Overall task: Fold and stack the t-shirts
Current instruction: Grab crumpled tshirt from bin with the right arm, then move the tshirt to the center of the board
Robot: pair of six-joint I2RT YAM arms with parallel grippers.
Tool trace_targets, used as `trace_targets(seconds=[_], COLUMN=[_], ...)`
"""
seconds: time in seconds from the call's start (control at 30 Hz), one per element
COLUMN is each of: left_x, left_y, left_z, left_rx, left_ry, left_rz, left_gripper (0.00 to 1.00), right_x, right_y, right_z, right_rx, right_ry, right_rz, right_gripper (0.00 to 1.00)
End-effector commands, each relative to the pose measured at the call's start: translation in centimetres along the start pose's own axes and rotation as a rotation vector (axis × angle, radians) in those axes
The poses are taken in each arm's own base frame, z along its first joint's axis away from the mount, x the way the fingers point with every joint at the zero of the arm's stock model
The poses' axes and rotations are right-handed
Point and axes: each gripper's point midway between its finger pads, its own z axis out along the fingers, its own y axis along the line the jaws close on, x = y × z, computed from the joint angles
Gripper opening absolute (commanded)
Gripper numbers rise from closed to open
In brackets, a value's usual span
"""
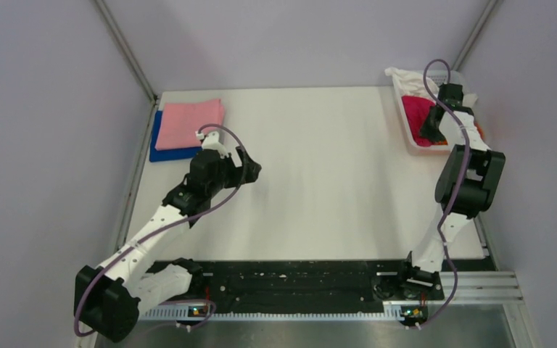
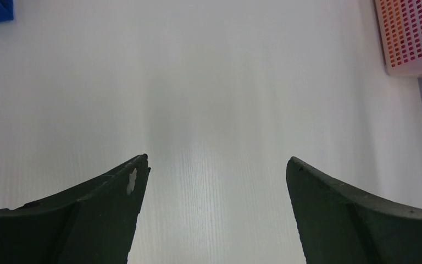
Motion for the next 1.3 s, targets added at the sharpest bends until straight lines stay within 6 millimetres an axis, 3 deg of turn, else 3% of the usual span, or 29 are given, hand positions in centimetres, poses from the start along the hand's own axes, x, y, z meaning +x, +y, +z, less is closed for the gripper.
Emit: trace_targets(seconds=[0.0,0.03,0.1,0.23,0.33,0.47,0.53,0.63,0.8,0.93,1.0,1.1,1.2,1.23,1.27], left_x=[-3.0,-3.1,-3.1,-3.1,-3.1,-3.4,-3.4,-3.5,-3.4,-3.2,-2.9,-2.9,-3.0,-3.0,-3.0], left_y=[-1.5,-1.4,-1.4,-1.5,-1.6,-1.5,-1.5,-1.5,-1.3,-0.9,-0.4,0.3,1.1,1.4,1.7], left_z=[-1.1,-1.3,-1.6,-2.1,-2.5,-3.0,-3.2,-3.5,-4.0,-4.7,-5.0,-5.6,-6.2,-6.4,-6.6], left_rx=[0.038,0.036,0.04,0.06,0.065,0.064,0.066,0.07,0.065,0.051,0.031,0.005,-0.033,-0.05,-0.064], left_ry=[-0.089,-0.093,-0.102,-0.121,-0.127,-0.142,-0.148,-0.159,-0.161,-0.166,-0.167,-0.186,-0.198,-0.2,-0.202], left_rz=[0.01,0.009,0.006,-0.008,-0.009,-0.007,-0.01,-0.018,-0.031,-0.053,-0.066,-0.086,-0.094,-0.096,-0.097], left_gripper=[0.99,0.99,0.99,0.99,0.99,0.99,0.99,0.99,0.99,0.99,0.99,0.99,0.99,0.99,0.99], right_x=[-6.6,-8.0,-11.2,-17.0,-19.9,-21.8,-21.7,-19.8,-11.8,-5.2,-1.1,2.8,6.6,8.5,10.3], right_y=[0.8,0.9,1.1,1.8,2.5,3.0,4.1,8.2,15.4,20.7,23.4,25.4,26.2,26.2,26.0], right_z=[-4.2,-5.7,-9.8,-19.5,-27.4,-37.7,-41.5,-45.2,-50.7,-51.6,-49.6,-45.1,-38.5,-35.9,-32.9], right_rx=[-0.029,-0.035,-0.06,-0.152,-0.26,-0.419,-0.537,-0.817,-1.403,-1.536,-1.532,-1.458,-1.34,-1.314,-1.263], right_ry=[-0.191,-0.239,-0.357,-0.632,-0.861,-1.164,-1.239,-1.17,-0.871,-0.712,-0.578,-0.475,-0.34,-0.271,-0.202], right_rz=[0.011,0.011,0.02,0.047,0.071,0.114,0.108,0.009,-0.197,-0.377,-0.421,-0.416,-0.322,-0.311,-0.294], right_gripper=[0.05,0.0,0.0,0.0,0.0,0.0,0.0,0.0,0.0,0.0,0.0,0.0,0.01,0.05,0.16])
